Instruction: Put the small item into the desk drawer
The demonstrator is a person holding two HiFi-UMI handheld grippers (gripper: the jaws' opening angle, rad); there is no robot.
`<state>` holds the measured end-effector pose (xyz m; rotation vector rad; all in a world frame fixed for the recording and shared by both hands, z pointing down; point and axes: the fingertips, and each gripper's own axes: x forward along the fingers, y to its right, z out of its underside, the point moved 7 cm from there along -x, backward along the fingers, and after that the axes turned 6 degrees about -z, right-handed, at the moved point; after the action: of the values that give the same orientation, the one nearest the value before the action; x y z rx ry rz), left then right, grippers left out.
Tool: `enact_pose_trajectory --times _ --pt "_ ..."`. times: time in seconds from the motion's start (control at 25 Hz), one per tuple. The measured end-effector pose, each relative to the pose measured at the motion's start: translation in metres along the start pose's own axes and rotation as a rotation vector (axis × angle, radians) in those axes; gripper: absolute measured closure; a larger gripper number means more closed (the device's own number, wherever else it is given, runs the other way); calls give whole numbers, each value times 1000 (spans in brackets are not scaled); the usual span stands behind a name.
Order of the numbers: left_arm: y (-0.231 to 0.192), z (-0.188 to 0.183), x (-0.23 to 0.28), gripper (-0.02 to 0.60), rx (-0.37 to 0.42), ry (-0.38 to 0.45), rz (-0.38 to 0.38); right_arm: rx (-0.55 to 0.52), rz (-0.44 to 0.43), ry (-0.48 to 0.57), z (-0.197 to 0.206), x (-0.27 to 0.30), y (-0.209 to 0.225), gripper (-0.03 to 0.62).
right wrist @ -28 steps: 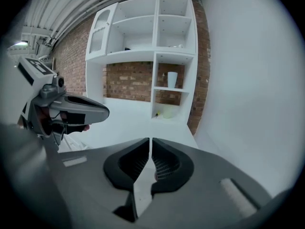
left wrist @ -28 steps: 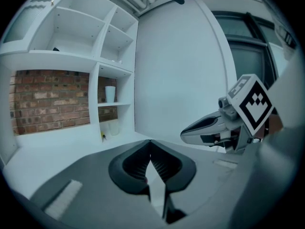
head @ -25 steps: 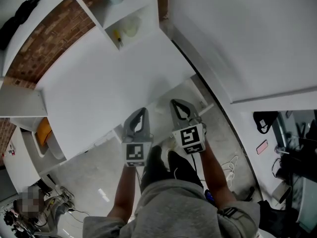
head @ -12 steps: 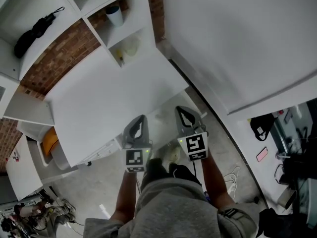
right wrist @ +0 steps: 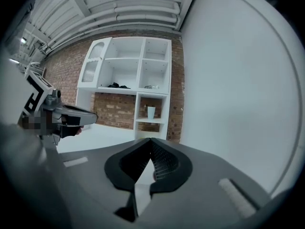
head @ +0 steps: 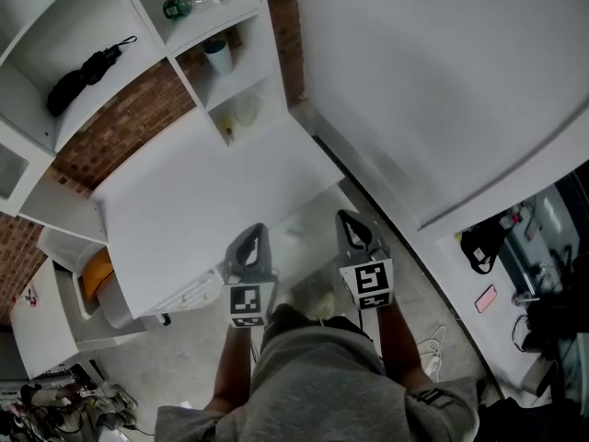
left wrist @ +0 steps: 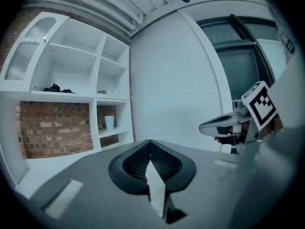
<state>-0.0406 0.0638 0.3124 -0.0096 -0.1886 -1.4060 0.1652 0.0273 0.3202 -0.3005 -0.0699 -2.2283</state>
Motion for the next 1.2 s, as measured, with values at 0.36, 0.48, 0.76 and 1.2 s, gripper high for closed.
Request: enact_pose_trajectory --times 0.36,0.48,0.76,1.2 --pt "5 -2 -23 569 3 9 -4 -3 55 33 4 -37 1 591" --pt "5 -4 -28 569 7 10 -8 18 63 43 3 -45 1 592" --pt "-1 -3 -33 569 0 14 -23 46 67 47 4 -48 -2 591" --pt "-1 -3 -32 569 3 10 -16 50 56 44 3 -46 -6 592"
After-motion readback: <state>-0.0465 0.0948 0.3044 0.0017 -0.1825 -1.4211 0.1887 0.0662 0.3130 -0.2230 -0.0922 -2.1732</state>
